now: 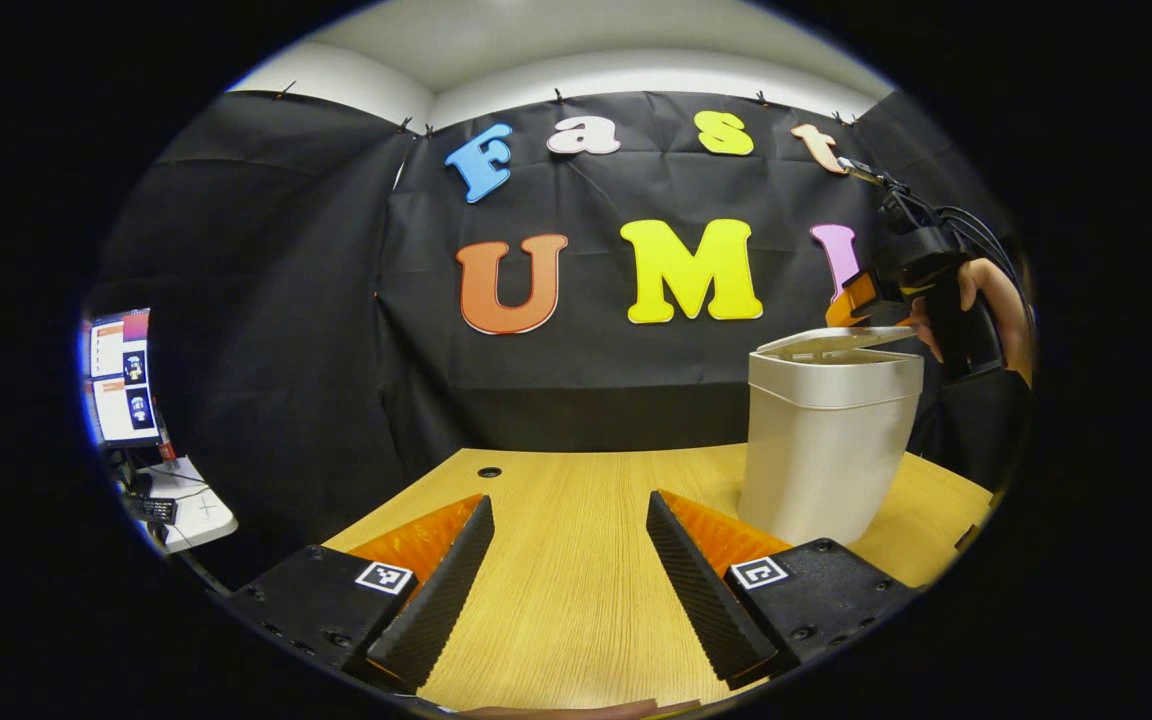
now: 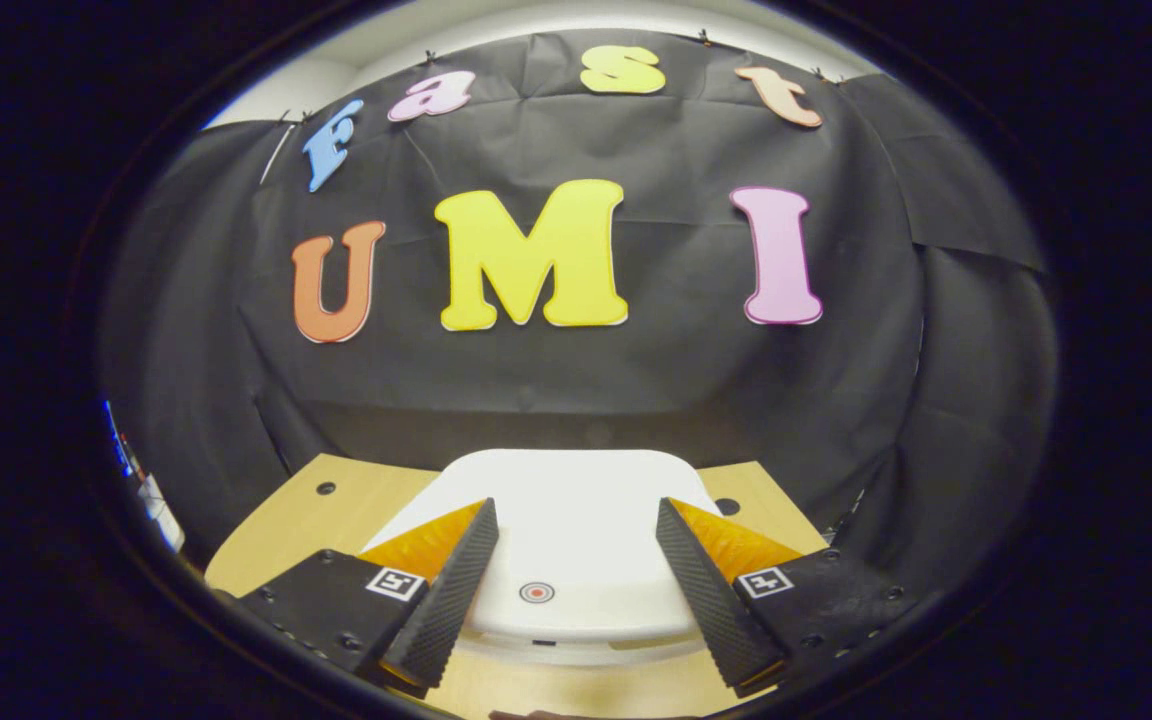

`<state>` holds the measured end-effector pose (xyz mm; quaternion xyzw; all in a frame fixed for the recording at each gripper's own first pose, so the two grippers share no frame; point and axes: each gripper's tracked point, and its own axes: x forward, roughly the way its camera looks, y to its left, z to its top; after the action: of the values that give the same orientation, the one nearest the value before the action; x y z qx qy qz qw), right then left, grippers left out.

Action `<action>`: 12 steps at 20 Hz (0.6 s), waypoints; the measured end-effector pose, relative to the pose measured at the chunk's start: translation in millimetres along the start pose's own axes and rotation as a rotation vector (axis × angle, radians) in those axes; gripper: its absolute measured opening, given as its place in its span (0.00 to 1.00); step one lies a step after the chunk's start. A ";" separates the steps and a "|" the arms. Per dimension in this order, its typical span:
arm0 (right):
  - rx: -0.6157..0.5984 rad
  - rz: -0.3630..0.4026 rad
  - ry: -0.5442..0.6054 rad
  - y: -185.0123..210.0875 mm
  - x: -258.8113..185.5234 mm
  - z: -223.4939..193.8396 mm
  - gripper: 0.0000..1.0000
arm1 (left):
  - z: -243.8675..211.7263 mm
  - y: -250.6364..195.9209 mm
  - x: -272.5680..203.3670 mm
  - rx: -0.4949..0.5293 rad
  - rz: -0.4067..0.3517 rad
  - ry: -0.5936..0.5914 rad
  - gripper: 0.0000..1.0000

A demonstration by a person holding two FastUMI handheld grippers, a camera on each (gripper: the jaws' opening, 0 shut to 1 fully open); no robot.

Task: Press the lid of the desktop garbage bin to open it, pick up the crumpled paper on the desktop and throw it into the bin, then pick up the pop can on the desktop and drop it into the bin, and finally close the garbage bin lid.

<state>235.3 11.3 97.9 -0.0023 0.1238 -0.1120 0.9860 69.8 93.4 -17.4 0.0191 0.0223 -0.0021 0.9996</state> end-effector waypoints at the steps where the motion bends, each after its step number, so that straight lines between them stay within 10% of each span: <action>1: 0.001 0.003 0.007 0.1 -2.9 -5.1 0.95 | 1.9 2.6 -1.5 0.006 0.009 -0.006 0.99; 12: -0.057 0.037 0.000 -1.8 -20.9 -23.9 0.96 | 5.0 -12.6 -4.5 0.027 -0.002 -0.014 0.99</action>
<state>209.4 14.7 79.9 -0.0282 0.1267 -0.0902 0.9874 65.5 80.7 -12.7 0.0325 0.0154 -0.0034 0.9993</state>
